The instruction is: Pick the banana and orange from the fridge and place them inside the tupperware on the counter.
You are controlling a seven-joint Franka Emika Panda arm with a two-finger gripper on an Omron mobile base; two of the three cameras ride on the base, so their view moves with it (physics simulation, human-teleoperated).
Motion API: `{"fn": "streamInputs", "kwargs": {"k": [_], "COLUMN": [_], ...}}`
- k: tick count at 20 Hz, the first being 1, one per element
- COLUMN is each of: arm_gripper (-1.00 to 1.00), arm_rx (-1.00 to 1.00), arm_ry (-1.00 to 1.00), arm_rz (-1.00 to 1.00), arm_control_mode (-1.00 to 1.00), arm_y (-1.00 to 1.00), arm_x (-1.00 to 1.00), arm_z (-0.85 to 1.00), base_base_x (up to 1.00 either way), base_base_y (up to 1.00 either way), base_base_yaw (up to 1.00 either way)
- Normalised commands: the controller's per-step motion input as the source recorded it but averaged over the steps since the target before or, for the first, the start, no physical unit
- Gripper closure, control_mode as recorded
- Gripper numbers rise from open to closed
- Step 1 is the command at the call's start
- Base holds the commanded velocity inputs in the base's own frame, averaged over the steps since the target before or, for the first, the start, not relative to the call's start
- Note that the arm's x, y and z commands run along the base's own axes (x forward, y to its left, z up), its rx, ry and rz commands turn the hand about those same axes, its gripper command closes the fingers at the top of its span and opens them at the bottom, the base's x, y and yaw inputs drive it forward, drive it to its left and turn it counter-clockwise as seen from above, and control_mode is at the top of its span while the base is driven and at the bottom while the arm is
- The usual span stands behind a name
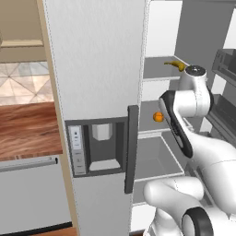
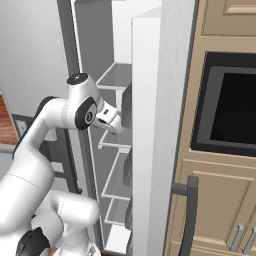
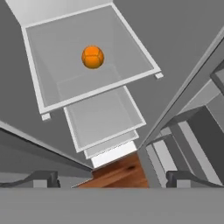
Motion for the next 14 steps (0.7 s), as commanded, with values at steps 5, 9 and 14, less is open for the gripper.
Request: {"fn": "streamInputs", "kwargs": {"k": [5, 9, 14], "arm_gripper": [-1.00, -1.00, -1.00], "arm_rx": [0.00, 0.00, 0.00], "arm_ry": [-0.05, 0.00, 0.06], "arm_rz": [0.00, 0.00, 0.00], "arm_control_mode": [-1.00, -1.00, -1.00], "arm_y": [-0.31, -0.14, -0.03], "arm_x": [0.17, 0.33, 0.41], "arm_z": [-0.39, -0.21, -0.10], "base_base_x": [0.00, 0.00, 0.00], "base_base_y": [0.00, 0.00, 0.00], "base_base_yaw": [0.00, 0.00, 0.00]}}
